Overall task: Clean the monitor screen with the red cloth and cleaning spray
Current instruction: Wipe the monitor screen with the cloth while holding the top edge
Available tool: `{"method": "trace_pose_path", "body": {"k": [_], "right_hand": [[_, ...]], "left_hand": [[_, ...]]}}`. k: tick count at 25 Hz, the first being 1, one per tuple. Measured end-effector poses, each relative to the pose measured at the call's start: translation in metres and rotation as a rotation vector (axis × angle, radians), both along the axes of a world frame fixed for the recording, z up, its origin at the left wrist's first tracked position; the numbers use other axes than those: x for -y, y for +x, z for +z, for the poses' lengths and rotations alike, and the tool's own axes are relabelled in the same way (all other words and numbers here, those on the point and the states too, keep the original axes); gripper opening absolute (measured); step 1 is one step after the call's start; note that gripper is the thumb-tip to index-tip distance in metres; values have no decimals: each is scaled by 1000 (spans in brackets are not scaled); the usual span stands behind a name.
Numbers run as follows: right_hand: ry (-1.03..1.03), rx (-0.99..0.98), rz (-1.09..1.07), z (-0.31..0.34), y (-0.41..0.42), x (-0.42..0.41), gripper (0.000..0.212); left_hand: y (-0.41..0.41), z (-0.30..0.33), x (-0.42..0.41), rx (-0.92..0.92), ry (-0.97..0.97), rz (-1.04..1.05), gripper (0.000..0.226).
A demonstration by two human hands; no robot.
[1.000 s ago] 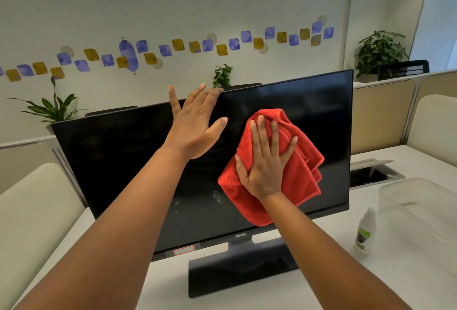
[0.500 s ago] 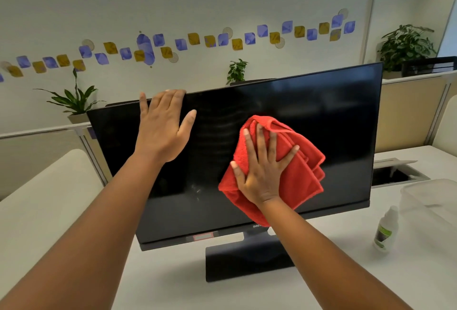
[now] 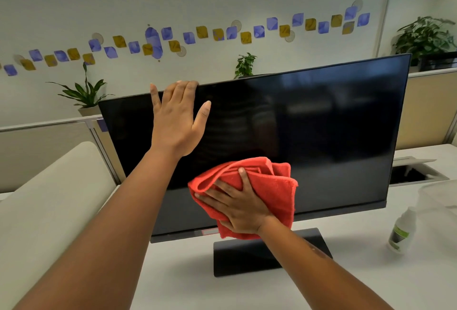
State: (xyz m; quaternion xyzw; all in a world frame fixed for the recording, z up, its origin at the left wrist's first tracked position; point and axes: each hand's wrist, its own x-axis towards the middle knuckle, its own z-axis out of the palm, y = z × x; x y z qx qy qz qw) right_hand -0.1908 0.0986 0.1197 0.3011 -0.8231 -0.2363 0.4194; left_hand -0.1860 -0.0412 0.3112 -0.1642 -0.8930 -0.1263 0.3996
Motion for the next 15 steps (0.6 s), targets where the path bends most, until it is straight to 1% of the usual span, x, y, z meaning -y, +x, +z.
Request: {"method": "trace_pose_path", "body": {"k": [2, 4, 5, 8, 10, 12, 15], "right_hand": [[73, -3, 20, -4, 3, -18, 72], [97, -24, 35, 3, 3, -32, 71], [70, -28, 28, 8, 2, -36, 70], [-114, -43, -14, 31, -1, -31, 67], [-170, -41, -10, 38, -2, -18, 66], [-173, -30, 7, 39, -3, 0, 65], [-110, -6, 29, 32, -6, 26, 64]], "left_hand": [[0, 0, 2, 0, -11, 3, 59], [1, 1, 2, 2, -5, -3, 59], [0, 0, 2, 4, -3, -7, 59], [-1, -1, 1, -3, 7, -12, 59], [-2, -3, 2, -6, 14, -7, 59], [-3, -3, 3, -16, 15, 0, 59], [-4, -5, 2, -28, 16, 3, 59]]}}
